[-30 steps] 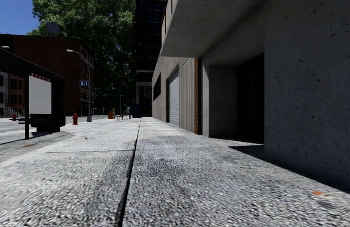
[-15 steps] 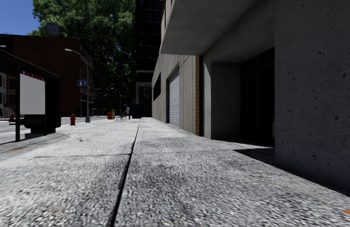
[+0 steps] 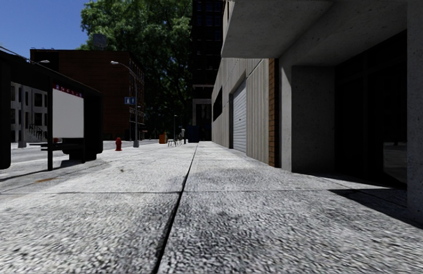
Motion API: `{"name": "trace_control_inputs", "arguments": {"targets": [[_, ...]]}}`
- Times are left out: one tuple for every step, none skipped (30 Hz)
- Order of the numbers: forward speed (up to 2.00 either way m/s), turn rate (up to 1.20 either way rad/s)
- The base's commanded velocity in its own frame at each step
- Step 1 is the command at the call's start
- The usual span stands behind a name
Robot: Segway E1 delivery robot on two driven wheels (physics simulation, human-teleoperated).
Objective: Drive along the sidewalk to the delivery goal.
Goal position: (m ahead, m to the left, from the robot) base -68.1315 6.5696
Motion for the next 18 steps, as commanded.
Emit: {"name": "trace_control_inputs", "arguments": {"targets": [[1.06,0.59],[1.06,0.59],[1.06,0.59],[1.06,0.59],[1.06,0.59],[1.06,0.59],[1.06,0.59],[1.06,0.59],[1.07,0.59],[1.15,0.59],[1.2,0.59],[1.21,0.59],[1.21,0.59],[1.22,0.59],[1.22,0.6],[1.22,0.64],[1.22,0.66],[1.22,0.66]]}}
